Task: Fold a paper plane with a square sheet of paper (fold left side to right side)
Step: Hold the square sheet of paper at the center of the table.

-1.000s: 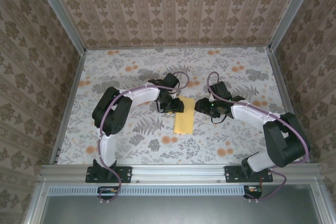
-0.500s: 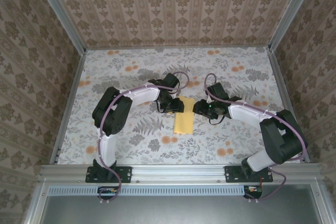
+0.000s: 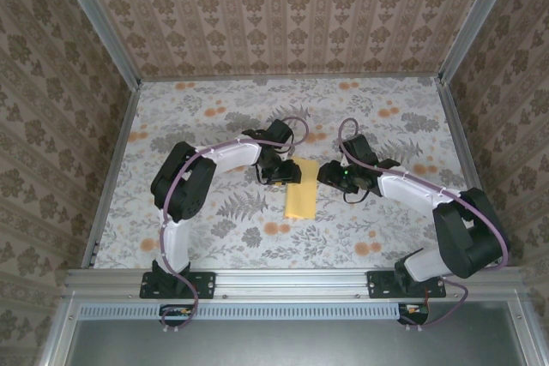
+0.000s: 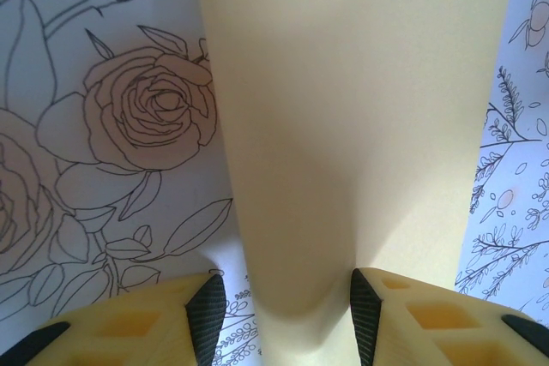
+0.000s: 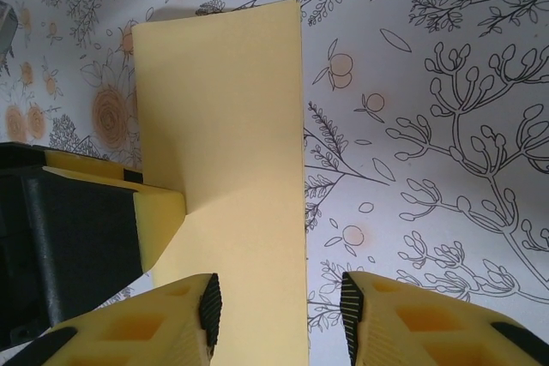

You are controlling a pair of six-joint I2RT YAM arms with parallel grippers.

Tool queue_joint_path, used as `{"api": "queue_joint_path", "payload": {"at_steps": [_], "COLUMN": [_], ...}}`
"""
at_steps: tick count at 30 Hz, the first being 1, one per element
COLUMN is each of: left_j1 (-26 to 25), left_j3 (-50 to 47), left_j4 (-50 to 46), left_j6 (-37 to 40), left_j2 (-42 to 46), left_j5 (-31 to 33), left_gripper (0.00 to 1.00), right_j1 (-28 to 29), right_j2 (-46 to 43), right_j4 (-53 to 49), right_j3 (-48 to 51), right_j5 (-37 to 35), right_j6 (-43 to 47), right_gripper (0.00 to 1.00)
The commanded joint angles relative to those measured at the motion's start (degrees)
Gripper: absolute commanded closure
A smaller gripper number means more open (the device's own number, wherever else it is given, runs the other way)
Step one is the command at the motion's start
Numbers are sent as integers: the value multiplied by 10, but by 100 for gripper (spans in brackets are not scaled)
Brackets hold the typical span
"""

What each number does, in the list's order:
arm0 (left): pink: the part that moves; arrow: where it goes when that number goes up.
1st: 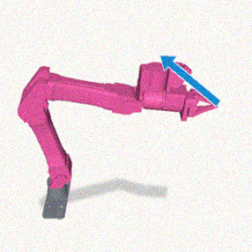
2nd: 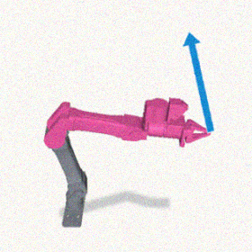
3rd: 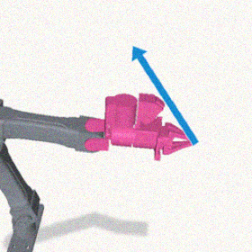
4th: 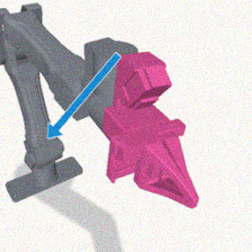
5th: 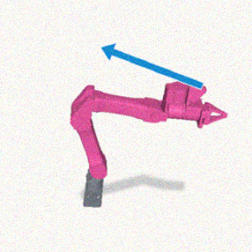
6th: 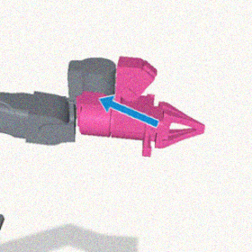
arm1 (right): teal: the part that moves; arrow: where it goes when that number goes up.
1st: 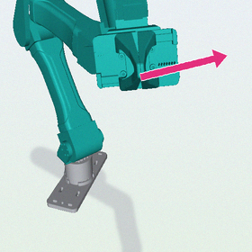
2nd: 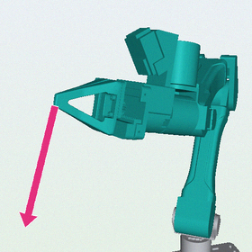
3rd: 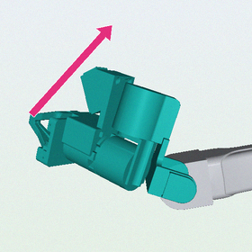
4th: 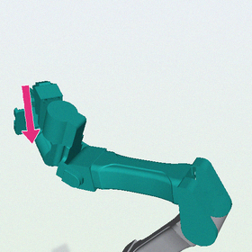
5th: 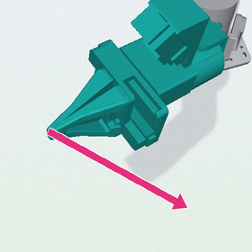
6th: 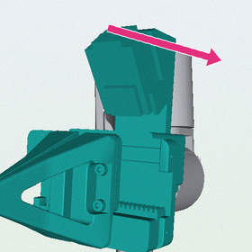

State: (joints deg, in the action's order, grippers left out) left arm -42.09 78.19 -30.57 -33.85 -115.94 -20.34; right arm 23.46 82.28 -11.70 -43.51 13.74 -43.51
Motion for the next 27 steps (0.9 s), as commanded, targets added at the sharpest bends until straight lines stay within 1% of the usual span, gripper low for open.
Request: {"api": "queue_joint_path", "payload": {"at_steps": [1, 4, 9, 15, 20, 27], "left_j1": [-21, -21, -21, -21, -22, -23], "left_j3": [-24, -24, -24, -24, -23, -21], "left_j4": [10, 8, 8, 5, 2, -1], "left_j6": [-10, -9, -8, -7, -4, -1], "left_j2": [-58, -57, -57, -57, -60, -59], "left_j5": [-21, -20, -20, -17, -17, -15], "left_gripper": [52, 52, 52, 52, 52, 52], "right_j1": [-2, 3, 15, 24, 29, 33], "right_j2": [10, 29, 71, 102, 131, 159], "right_j4": [13, 23, 40, 47, 58, 22], "right_j3": [1, -6, -26, -40, -53, -72], "right_j5": [10, 27, 51, 48, 65, 48], "right_j6": [-3, -3, -5, -5, -7, -7], "right_gripper": [58, 64, 77, 79, 79, 80]}}
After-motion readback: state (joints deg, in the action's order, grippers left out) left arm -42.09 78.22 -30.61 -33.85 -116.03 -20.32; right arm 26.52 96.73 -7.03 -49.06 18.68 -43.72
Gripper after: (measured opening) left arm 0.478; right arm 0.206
